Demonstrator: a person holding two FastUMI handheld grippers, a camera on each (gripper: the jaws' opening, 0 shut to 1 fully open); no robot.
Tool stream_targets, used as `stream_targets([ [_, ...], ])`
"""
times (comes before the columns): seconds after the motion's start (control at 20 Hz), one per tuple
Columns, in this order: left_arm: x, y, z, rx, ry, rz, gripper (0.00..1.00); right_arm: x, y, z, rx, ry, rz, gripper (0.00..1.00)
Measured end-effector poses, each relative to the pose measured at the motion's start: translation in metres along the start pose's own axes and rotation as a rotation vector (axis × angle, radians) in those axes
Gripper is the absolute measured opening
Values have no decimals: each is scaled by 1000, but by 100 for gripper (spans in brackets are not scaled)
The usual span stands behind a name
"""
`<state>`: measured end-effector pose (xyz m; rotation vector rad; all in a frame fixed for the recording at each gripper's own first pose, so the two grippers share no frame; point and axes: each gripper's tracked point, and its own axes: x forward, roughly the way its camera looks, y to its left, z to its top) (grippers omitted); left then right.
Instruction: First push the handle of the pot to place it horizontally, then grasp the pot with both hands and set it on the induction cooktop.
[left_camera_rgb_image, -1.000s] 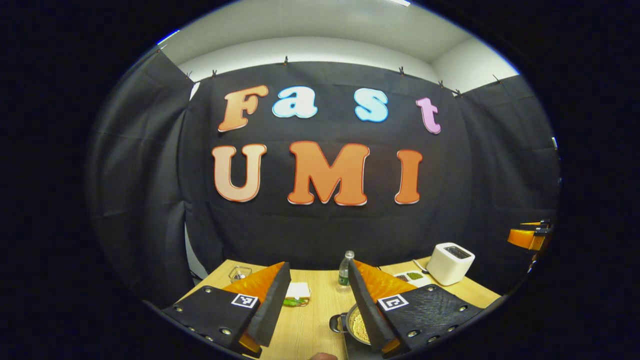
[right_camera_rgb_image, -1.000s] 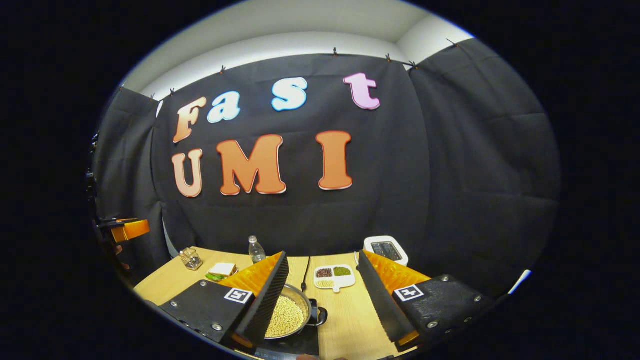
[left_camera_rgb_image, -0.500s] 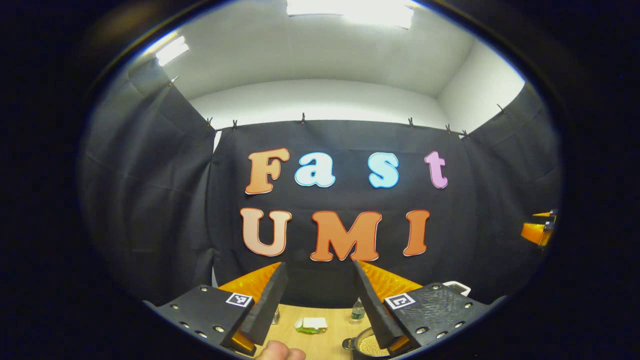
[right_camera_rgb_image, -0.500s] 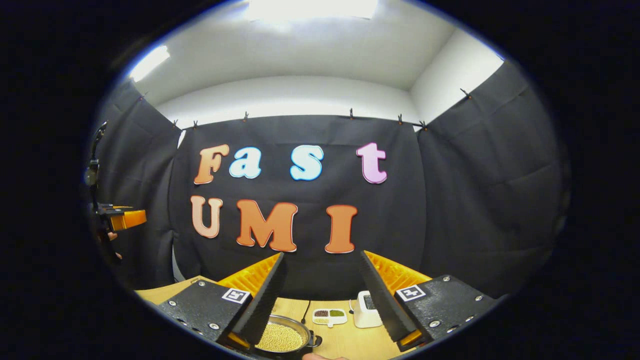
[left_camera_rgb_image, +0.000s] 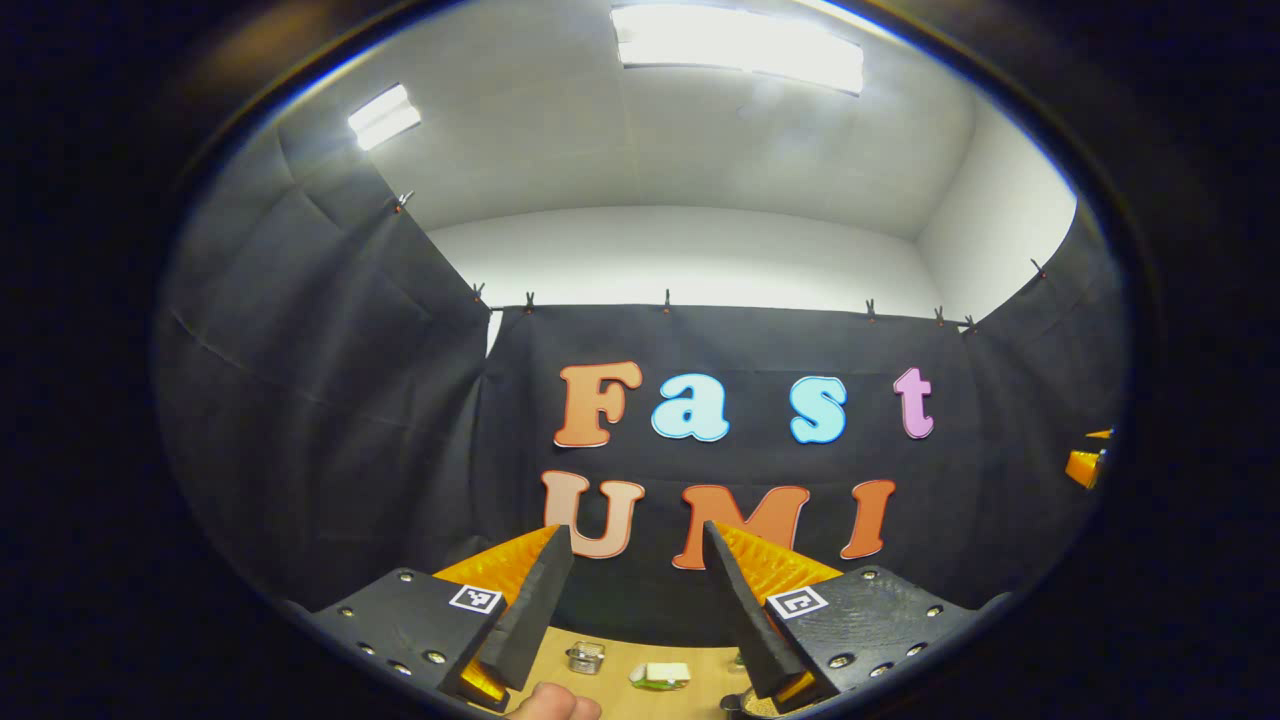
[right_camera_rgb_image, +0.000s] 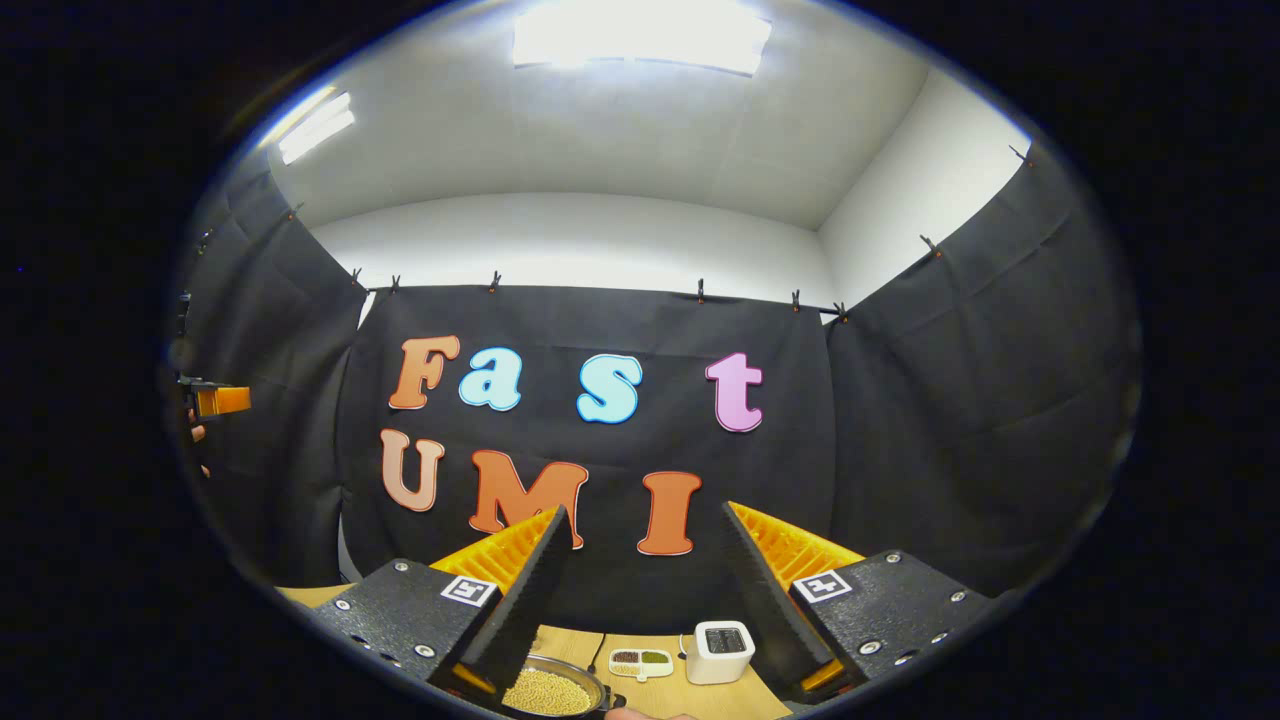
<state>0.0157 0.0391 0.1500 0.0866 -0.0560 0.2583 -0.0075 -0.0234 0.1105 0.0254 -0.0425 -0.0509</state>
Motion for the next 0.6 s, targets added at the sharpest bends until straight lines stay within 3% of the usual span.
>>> stream_targets([
  [0.15, -11, 15, 8, 12, -15, 44, 78, -1, 10, 12, 4, -31, 11, 96],
  [0.3, -16, 17, 12, 13, -24, 54, 78, -1, 24, 20, -8, -64, 37, 93],
  [0.6, -17, 12, 12, 48, -18, 20, 78, -8, 48, 32, -50, -101, 106, 94],
])
